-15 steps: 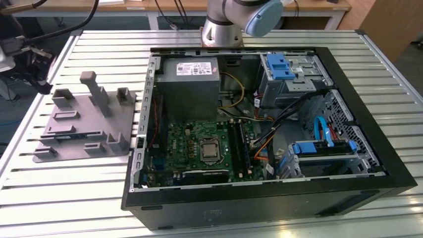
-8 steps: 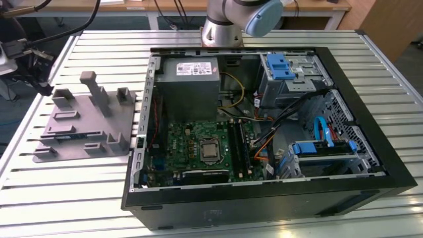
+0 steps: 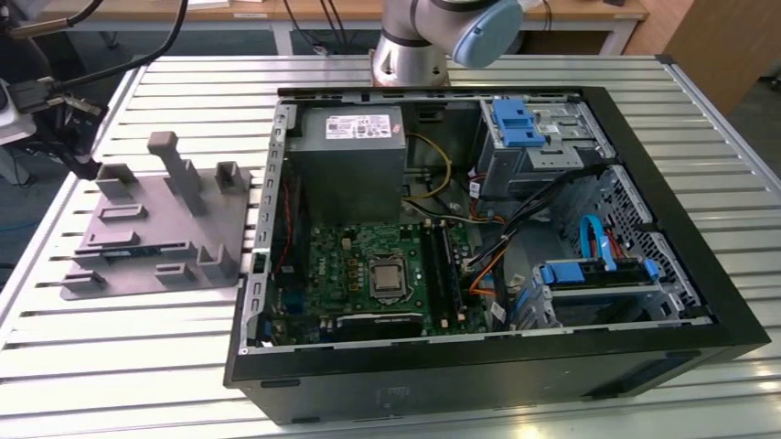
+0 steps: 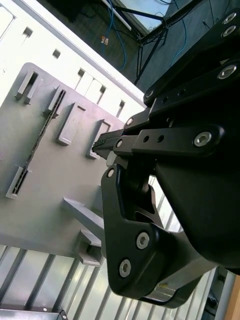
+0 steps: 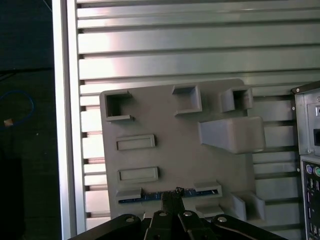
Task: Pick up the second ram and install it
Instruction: 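Reach for the second ram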
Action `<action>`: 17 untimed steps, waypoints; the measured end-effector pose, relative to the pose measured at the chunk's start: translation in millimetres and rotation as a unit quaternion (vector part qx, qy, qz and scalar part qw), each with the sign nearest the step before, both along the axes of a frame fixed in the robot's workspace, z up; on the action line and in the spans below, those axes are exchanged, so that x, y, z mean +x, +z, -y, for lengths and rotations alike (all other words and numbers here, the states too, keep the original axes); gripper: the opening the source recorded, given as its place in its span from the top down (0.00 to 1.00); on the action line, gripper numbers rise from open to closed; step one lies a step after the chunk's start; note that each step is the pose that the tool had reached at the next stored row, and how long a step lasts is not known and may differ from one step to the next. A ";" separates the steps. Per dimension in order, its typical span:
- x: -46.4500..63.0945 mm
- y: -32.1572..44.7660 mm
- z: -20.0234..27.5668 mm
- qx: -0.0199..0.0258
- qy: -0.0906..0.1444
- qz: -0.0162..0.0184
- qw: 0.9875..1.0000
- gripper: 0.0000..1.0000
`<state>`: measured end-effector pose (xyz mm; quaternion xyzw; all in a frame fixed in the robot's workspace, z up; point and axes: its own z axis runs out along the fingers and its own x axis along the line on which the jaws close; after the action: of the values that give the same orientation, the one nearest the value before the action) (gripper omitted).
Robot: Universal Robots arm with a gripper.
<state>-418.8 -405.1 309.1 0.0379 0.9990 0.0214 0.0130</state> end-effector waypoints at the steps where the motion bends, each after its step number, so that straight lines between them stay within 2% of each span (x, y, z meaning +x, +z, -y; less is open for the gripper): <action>1: 0.0 -0.6 0.0 0.000 0.000 0.000 1.000 0.90; 17: 0.0 -11.7 0.0 0.000 0.000 0.000 1.000 0.90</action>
<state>-418.8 -405.1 297.4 0.0379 0.9990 0.0214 0.0130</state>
